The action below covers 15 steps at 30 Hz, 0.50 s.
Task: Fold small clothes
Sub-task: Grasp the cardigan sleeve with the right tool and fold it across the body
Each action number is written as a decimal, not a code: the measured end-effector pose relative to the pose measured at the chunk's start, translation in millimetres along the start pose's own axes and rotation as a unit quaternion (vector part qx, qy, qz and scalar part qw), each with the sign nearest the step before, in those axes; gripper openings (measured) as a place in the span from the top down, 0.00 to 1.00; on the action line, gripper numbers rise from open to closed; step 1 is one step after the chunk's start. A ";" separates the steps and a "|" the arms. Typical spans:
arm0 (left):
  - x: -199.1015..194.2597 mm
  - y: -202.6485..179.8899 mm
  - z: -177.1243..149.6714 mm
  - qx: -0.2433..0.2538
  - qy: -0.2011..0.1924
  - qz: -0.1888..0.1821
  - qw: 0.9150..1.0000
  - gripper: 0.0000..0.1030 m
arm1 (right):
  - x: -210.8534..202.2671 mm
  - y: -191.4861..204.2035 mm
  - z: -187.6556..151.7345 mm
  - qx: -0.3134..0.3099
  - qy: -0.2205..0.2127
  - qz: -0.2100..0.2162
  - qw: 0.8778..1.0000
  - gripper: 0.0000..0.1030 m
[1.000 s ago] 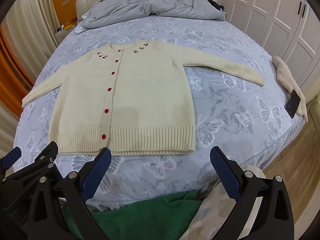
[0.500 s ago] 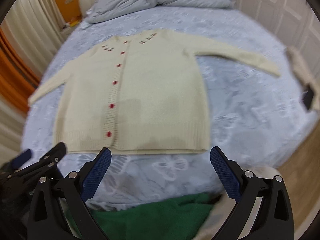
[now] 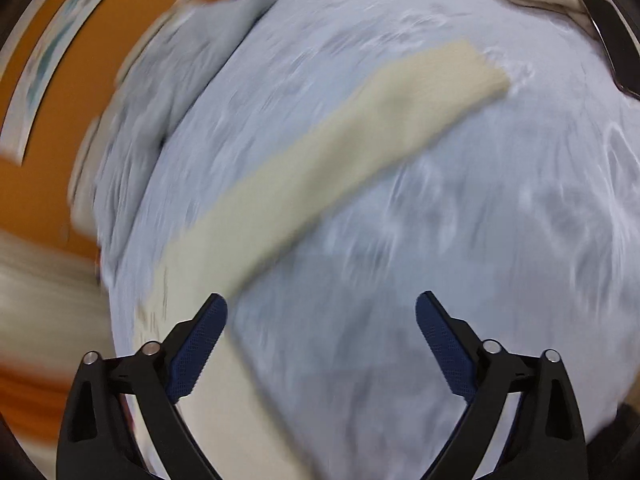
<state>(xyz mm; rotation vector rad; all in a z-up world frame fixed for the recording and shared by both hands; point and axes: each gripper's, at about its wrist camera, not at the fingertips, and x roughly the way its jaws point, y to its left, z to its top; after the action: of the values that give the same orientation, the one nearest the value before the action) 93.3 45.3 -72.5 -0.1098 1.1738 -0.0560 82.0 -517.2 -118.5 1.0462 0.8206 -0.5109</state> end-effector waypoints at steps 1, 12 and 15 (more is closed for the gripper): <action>4.2 1.4 1.8 -0.001 0.003 0.005 1.000 0.05 | 8.9 -9.9 18.7 0.024 -0.011 -0.008 1.000 0.10; 47.1 11.9 17.0 -0.006 0.035 0.037 0.999 0.05 | 60.1 -51.8 86.9 0.107 -0.052 -0.026 0.993 0.93; 51.5 12.4 21.0 -0.009 0.036 0.033 0.999 0.05 | 54.0 -29.0 91.4 0.092 -0.069 0.025 0.993 0.91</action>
<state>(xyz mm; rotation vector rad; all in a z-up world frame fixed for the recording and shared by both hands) 132.4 53.5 -113.1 -0.0846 1.2486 0.0083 125.5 -611.8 -154.1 1.1834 0.6323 -0.6172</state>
